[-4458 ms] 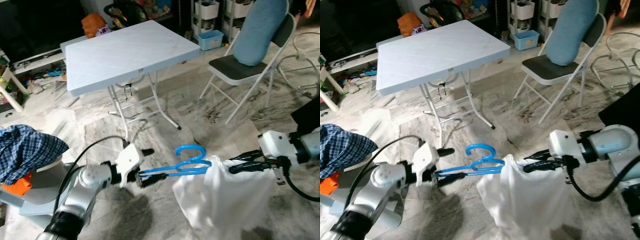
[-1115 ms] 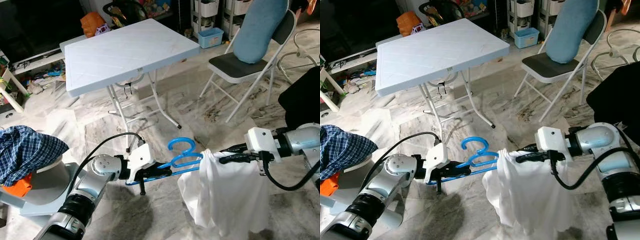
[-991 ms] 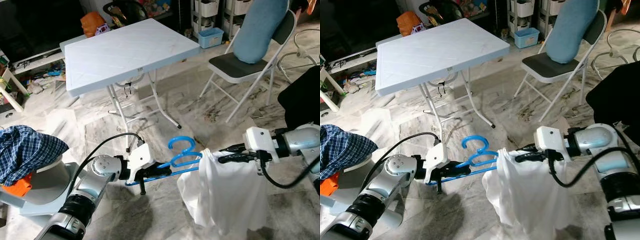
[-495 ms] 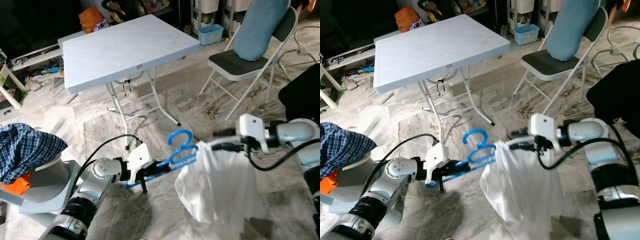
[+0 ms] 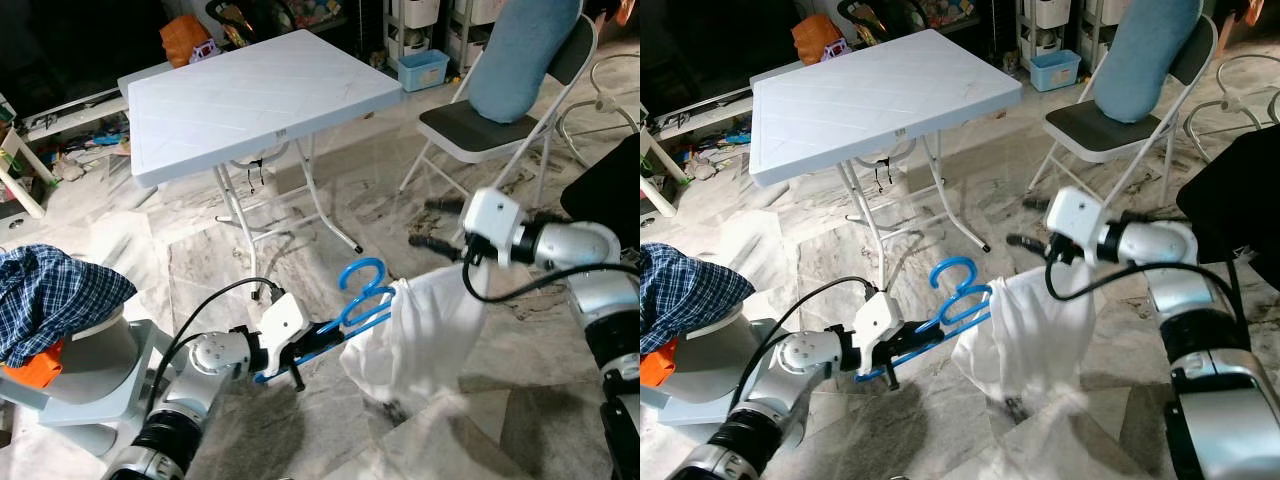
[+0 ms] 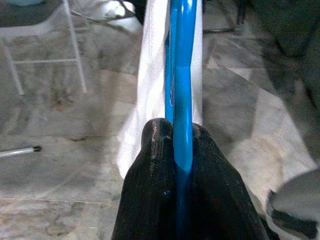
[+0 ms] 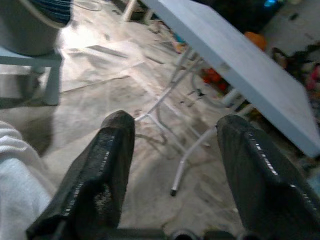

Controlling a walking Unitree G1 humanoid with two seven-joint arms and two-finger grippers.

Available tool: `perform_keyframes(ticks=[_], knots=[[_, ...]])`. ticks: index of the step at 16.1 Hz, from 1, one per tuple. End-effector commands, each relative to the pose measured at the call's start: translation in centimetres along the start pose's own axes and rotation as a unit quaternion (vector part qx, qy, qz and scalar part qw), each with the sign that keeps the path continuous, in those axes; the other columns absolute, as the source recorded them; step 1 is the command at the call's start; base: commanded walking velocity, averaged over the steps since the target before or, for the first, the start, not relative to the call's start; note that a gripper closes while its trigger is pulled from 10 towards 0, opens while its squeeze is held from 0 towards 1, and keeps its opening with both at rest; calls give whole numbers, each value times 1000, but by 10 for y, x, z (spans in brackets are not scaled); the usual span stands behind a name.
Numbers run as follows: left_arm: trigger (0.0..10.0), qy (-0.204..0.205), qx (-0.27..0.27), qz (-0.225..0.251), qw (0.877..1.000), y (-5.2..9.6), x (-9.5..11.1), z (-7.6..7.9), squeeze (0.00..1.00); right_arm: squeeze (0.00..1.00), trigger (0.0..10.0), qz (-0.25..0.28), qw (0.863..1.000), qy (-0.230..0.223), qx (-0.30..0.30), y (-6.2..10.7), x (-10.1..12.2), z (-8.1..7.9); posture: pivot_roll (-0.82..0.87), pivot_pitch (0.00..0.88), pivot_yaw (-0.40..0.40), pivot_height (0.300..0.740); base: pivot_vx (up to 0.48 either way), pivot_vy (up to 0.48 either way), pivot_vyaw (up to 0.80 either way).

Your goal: Hang hanger

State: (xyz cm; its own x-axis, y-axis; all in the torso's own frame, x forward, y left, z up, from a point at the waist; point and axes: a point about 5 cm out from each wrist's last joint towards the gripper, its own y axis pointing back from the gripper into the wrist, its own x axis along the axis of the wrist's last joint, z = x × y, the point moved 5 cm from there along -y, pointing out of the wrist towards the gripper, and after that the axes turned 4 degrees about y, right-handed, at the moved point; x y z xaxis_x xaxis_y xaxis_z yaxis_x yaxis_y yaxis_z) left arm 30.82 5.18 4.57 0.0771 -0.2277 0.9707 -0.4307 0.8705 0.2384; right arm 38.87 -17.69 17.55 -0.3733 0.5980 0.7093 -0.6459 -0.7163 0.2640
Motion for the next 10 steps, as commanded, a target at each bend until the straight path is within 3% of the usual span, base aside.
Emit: perform_keyframes(ticks=[1, 3, 5, 8, 9, 10], knots=[[0, -10, 55, 34, 998, 6, 13, -18, 0, 1000, 10000, -12, 1000, -16, 5, -5, -5, -4, -162, 0, 153, 740, 0, 0, 0], [0, 3, 117, 57, 991, 8, 23, -37, 0, 1000, 10000, -22, 1000, -7, -10, -8, -10, -9, -160, 0, 152, 740, 0, 0, 0], [0, 7, 143, 43, 989, 9, 19, -45, 0, 1000, 10000, -40, 996, -18, -75, -6, -15, 7, -158, 0, 153, 740, 0, 0, 0], [0, 15, 168, 58, 984, 11, 20, -47, 0, 1000, 10000, -28, 986, -52, -155, -9, -11, 21, -156, 0, 155, 740, 0, 0, 0], [0, 20, 179, 69, 981, 11, 22, -49, 0, 1000, 10000, -14, 983, -79, -167, -14, -9, 15, -156, 0, 155, 740, 0, 0, 0], [0, 21, 188, 77, 979, 10, 25, -49, 0, 1000, 10000, -12, 979, -118, -164, -22, -14, -3, -158, 0, 154, 740, 0, 0, 0]])
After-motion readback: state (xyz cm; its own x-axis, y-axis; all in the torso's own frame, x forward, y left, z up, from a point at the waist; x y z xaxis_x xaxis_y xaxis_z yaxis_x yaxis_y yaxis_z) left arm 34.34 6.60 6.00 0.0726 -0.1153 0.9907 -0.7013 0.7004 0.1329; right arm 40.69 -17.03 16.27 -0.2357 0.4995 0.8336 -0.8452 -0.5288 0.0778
